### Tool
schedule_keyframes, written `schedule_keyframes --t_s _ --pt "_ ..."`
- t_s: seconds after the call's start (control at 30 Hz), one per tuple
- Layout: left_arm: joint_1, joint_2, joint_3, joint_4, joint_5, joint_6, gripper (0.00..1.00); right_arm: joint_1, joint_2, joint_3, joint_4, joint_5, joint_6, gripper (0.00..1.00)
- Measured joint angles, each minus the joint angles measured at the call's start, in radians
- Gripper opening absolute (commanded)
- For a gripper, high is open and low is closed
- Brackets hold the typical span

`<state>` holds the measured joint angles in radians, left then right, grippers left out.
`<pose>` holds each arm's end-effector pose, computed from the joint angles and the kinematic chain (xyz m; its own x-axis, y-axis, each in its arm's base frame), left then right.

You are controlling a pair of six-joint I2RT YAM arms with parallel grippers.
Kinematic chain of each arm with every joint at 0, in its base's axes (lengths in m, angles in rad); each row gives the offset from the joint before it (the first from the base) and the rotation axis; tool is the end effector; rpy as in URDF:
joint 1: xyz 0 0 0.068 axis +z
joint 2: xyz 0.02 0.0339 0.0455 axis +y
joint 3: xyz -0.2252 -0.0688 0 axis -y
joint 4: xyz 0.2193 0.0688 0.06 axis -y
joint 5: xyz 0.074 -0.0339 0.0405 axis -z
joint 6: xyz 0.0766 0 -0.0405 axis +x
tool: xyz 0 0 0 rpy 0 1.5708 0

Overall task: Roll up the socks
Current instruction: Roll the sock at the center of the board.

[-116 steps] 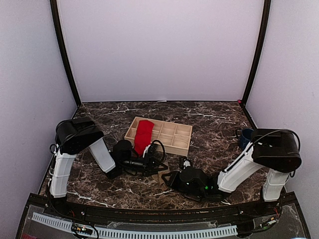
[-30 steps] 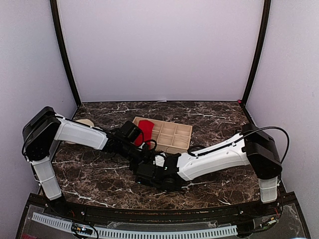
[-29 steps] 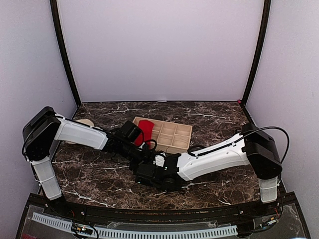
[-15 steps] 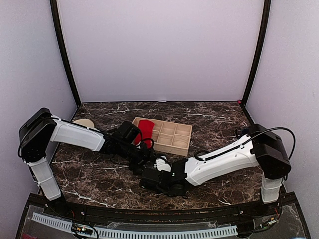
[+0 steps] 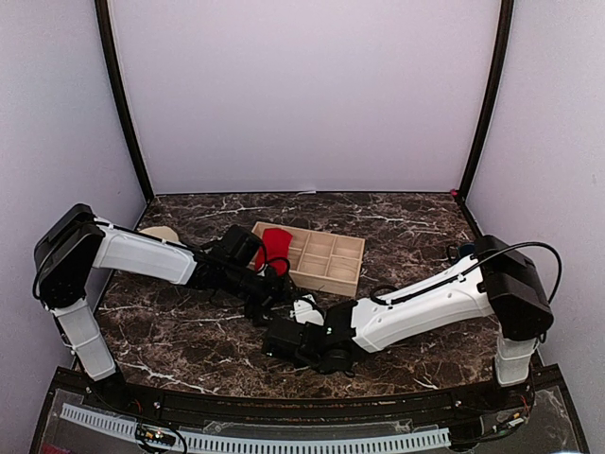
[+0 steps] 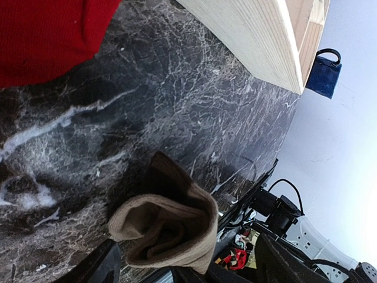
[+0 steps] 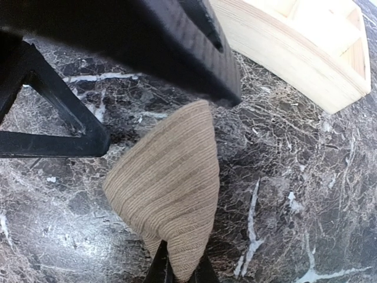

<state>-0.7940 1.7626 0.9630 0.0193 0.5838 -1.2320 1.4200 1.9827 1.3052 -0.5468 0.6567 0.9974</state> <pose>0.2200 -0.2841 0.1221 -0.9841 -0.1214 0.1295 -0.1761 0.5747 -0.7992 0.1010 0.3532 0.1025 -0.7083 -0.2323 -0.6666 -0.2892 0.9569 -0.0262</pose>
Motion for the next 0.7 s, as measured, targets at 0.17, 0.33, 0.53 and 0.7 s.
schedule_keyframes --t_s 0.17,0.33,0.53,0.7 --pt "0.0 0.012 0.0 0.017 0.019 -0.03 0.81 0.0 0.01 0.02 -0.031 0.018 0.0 0.01" --pt "0.0 0.033 0.0 0.034 0.032 -0.05 0.81 0.0 0.019 0.026 -0.041 0.027 0.0 0.01" --pt "-0.011 0.066 0.005 0.066 0.056 -0.073 0.76 0.0 0.027 0.04 -0.021 0.028 -0.026 0.01" --pt "-0.041 0.086 0.012 0.098 0.071 -0.091 0.69 0.0 0.028 0.047 0.03 0.026 -0.053 0.01"
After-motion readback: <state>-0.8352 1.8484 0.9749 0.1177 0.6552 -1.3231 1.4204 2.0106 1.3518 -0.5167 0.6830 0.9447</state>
